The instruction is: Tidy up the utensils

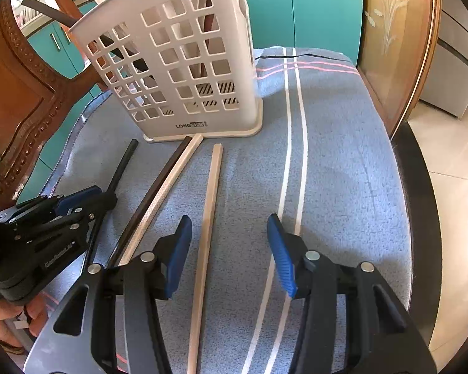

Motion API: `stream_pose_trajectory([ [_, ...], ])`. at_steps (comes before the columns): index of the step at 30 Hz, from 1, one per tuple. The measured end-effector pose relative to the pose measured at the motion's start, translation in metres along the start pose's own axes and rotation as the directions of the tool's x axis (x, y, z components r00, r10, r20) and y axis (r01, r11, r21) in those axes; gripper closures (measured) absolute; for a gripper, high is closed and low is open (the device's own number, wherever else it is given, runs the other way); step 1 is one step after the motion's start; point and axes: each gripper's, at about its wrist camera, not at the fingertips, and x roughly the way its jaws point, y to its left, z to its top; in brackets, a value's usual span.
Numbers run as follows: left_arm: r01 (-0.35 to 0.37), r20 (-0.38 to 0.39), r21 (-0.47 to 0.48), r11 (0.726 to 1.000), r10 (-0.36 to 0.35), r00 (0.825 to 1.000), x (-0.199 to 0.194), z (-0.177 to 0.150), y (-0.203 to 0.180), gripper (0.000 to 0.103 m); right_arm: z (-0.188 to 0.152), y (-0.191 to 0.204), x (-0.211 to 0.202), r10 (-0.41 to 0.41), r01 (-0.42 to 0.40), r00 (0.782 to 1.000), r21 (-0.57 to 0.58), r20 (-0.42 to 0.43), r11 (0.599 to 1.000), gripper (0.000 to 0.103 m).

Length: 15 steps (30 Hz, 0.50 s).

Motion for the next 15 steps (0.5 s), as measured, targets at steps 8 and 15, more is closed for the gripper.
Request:
stream_pose_trajectory([
  [8, -0.011, 0.003, 0.01, 1.0, 0.011, 1.0, 0.001, 0.001, -0.002, 0.077, -0.003, 0.006, 0.0, -0.032, 0.032, 0.999, -0.033, 0.009, 0.999, 0.053],
  [15, -0.017, 0.008, 0.027, 0.999, 0.016, 1.0, 0.001, 0.0, -0.006, 0.075, -0.006, 0.016, 0.001, -0.038, 0.038, 0.999, -0.096, 0.004, 0.995, 0.094],
])
